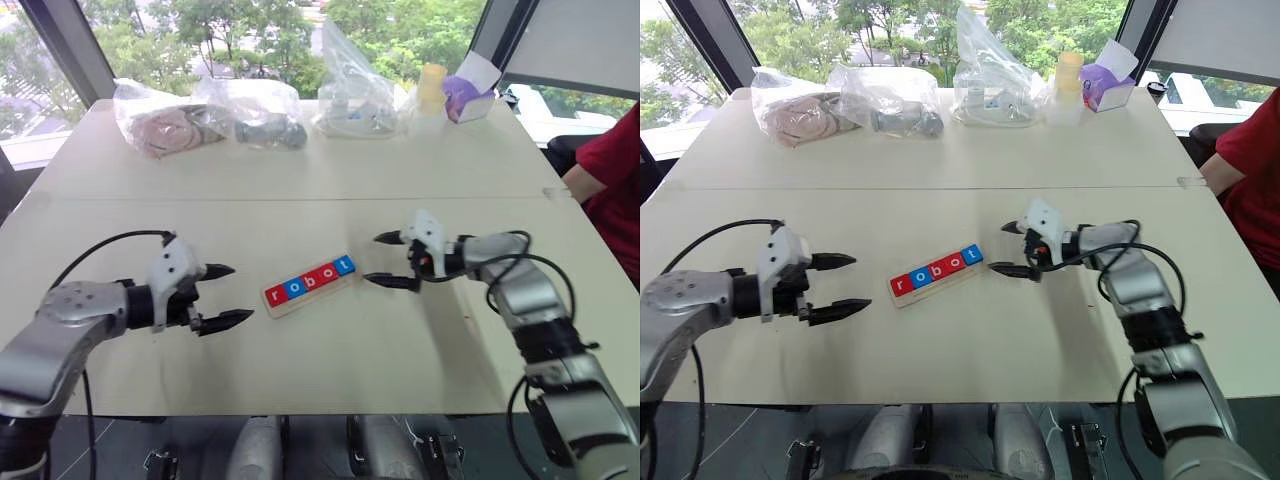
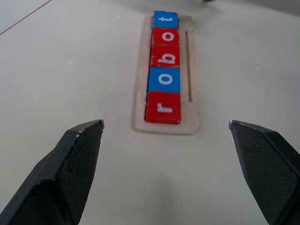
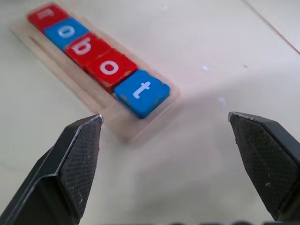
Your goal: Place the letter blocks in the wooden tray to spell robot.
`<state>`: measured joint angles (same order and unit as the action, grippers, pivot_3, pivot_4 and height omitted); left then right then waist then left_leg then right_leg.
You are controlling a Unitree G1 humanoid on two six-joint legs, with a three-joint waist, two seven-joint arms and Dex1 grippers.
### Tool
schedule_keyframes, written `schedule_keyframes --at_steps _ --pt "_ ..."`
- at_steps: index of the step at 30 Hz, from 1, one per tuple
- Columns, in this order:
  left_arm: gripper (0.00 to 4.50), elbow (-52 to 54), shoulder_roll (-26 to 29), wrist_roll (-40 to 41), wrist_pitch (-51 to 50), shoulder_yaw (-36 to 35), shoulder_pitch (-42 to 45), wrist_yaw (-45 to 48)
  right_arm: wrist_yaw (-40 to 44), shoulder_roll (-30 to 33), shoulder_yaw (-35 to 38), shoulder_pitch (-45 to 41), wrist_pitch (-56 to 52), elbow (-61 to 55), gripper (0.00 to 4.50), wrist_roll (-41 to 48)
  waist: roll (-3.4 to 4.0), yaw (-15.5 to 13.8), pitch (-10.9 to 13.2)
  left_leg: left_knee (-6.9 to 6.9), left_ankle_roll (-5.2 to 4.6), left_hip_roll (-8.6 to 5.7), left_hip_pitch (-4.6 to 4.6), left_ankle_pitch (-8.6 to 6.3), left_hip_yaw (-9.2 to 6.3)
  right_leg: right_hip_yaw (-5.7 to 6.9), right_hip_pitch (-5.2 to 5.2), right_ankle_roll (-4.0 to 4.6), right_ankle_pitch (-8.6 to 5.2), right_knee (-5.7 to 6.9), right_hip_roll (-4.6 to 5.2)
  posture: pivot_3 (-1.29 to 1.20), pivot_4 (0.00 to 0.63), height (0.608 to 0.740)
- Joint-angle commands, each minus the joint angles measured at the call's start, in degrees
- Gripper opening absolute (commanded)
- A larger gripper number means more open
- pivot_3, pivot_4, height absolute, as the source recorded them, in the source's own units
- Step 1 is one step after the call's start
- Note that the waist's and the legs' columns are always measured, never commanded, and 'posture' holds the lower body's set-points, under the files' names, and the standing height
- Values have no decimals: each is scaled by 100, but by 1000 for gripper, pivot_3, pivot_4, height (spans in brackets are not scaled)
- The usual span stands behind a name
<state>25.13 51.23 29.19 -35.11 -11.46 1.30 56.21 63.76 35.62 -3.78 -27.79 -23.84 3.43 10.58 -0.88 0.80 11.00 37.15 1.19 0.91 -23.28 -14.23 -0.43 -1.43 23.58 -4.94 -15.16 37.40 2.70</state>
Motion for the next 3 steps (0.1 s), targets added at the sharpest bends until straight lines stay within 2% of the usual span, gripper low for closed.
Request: schedule_keyframes --at_steps 1,3 --pt "4500 307 43 238 -152 -641 -445 -60 -346 250 703 779 -1178 -1481 4443 717 0 -5 0 0 0 0 0 0 0 0 0 1 0 0 1 0 150 740" --pt "4500 334 -47 353 -233 -899 -630 -182 -664 285 1046 1317 -1704 -2099 4443 969 -1 -6 -1 0 0 2 1 0 -1 0 -3 19 -11 -4 3 0 150 740"
